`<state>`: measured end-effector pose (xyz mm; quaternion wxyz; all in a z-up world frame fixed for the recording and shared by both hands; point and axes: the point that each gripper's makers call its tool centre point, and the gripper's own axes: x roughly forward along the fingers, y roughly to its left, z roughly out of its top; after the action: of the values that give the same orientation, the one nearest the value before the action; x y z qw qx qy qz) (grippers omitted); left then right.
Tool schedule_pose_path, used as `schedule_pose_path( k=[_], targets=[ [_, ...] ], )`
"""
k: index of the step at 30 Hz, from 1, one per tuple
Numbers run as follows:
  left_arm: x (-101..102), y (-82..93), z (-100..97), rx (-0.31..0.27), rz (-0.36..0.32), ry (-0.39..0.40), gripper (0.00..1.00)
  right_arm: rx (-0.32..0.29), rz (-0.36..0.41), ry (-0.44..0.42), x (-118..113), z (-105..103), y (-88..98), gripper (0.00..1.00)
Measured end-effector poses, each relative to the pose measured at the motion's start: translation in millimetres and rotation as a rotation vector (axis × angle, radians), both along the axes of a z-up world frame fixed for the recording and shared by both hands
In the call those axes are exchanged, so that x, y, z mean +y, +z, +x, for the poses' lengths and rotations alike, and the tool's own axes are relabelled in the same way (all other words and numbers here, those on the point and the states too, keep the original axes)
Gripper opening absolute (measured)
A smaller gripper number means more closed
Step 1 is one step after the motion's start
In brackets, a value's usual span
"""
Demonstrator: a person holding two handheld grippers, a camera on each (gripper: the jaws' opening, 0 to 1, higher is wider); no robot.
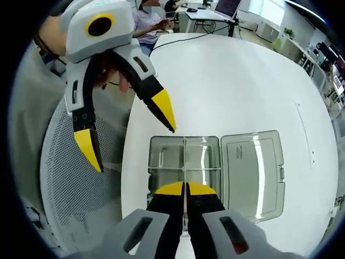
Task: Insert the divider into the dual guide fixture by aligning both edges with the guide slots and pushing it downward to the bottom, including one-sided entry, uneven engagement, binding, and posture correction.
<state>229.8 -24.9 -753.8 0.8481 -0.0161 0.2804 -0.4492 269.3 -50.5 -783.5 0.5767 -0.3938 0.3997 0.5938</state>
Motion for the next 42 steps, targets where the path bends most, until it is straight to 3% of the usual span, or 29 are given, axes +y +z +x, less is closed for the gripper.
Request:
schedule_pose_path(
  k=[28, 42],
  targets=[
    [1.4, 2.2, -1.9, -0.003, 0.007, -0.004, 0.56, -0.006, 0.036, -0.028, -3.6, -1.1, -11.6, 0.0],
    [1.1, -0.2, -3.8, 0.006, 0.017, -0.007, 0.56, -0.005, 0.045, -0.033, -5.1, -2.3, -29.9, 0.0]
  ],
)
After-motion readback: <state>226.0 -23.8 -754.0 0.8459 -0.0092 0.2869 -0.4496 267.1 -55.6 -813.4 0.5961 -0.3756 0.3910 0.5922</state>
